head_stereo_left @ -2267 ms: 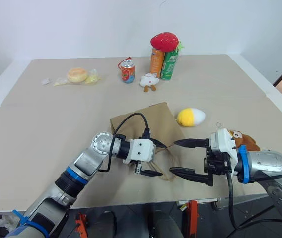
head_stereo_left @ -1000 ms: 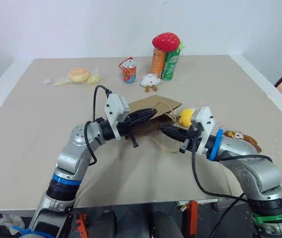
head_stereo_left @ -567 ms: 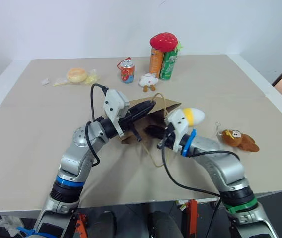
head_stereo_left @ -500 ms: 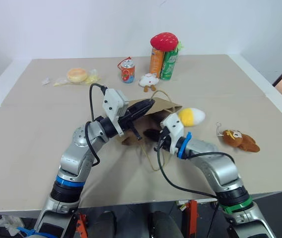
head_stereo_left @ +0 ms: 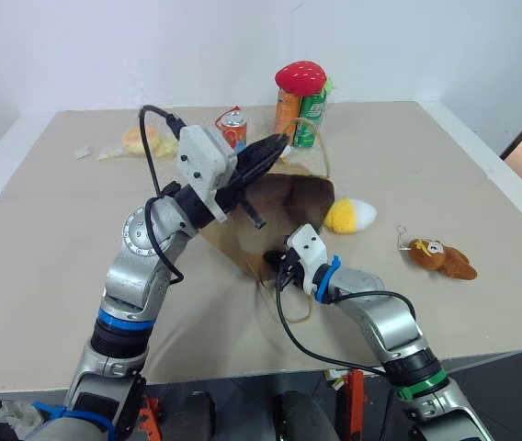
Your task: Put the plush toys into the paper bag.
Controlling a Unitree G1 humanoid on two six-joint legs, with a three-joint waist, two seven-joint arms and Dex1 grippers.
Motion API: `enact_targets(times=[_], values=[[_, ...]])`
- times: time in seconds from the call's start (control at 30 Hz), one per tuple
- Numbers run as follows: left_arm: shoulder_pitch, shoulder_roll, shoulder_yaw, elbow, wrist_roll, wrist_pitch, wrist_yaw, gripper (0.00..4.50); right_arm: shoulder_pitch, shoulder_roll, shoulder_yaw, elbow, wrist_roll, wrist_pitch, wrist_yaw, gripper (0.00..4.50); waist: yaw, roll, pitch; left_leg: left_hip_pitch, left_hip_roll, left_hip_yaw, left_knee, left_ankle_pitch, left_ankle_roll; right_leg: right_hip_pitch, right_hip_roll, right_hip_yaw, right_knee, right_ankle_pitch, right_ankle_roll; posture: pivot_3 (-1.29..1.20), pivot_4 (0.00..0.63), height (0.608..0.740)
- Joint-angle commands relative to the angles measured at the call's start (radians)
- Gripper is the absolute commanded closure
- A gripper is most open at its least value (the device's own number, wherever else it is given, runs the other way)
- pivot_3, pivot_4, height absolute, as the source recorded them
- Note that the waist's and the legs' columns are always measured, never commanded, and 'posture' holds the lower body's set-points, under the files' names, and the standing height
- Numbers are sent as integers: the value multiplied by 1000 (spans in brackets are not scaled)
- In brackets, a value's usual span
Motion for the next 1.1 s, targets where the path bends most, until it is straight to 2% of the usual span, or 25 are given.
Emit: enact_targets(times=[0.03,0.47,0.53,0.8,1.07,1.1], values=[[-8,19,-18,-84,15,-46,-27,4500,-8,1,-21,23,-18,4,-6,4484,0,0,0,0,0,0,0,0,0,0,0,0,0,0,0,0,150,740],[-7,21,-7,-86,116,-148,34,4500,-5,-3,-42,25,-12,-2,3,4484,1,0,0,-1,0,0,0,1,1,0,0,1,0,0,0,0,150,740],[-6,13,5,-77,116,-132,52,4500,-8,-4,-46,29,-12,-6,7,4484,1,0,0,-1,0,0,0,1,1,0,0,1,0,0,0,0,150,740],[61,-33,68,-16,-35,100,104,4500,-29,-32,-57,10,-15,-20,33,4484,1,0,0,-1,-1,0,0,1,1,0,0,1,0,0,0,0,150,740],[74,-1,62,3,-47,116,63,4500,-43,-88,-106,-101,46,-7,116,4484,1,0,0,-1,-1,0,-1,1,1,-1,0,1,0,0,0,0,150,740],[75,3,60,4,-41,110,60,4500,-41,-96,-117,-120,59,-6,129,4182,1,0,0,-1,-1,0,-1,1,1,-1,0,1,0,0,0,0,150,740]])
